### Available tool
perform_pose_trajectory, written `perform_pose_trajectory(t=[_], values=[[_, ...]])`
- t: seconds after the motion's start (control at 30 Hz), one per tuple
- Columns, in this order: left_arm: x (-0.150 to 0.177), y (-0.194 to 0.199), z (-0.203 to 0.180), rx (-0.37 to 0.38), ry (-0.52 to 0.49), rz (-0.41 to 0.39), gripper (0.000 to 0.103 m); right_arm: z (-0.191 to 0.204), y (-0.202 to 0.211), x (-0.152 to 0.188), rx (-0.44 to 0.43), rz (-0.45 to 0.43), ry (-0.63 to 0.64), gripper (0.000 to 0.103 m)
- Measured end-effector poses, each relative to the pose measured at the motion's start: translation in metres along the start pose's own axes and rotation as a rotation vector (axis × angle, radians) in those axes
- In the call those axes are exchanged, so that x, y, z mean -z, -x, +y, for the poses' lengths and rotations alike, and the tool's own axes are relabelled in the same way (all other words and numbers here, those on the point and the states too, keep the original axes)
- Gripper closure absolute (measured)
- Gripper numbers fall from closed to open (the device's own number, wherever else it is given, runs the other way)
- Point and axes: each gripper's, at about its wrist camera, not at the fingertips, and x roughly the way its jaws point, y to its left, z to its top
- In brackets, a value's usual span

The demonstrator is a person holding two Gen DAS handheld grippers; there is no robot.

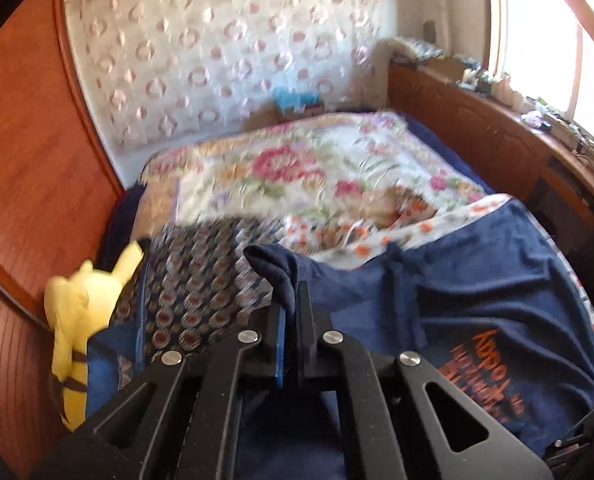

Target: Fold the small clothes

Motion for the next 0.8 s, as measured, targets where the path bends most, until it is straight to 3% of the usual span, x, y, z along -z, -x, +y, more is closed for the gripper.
perform_pose_trajectory(t=[0.33,0.8], values=[[-0.044,0.024,-0.102,0.094,-0.119,-0.063,0.099,-0.035,0.107,0.037,0.134,-0.136,-0.093,0.094],[-0.068,-0.018,-0.265,0.282,-0.248,-0.035,0.099,-0.050,0.230,0.124,0.373,-0.173,-0.259,0.094]])
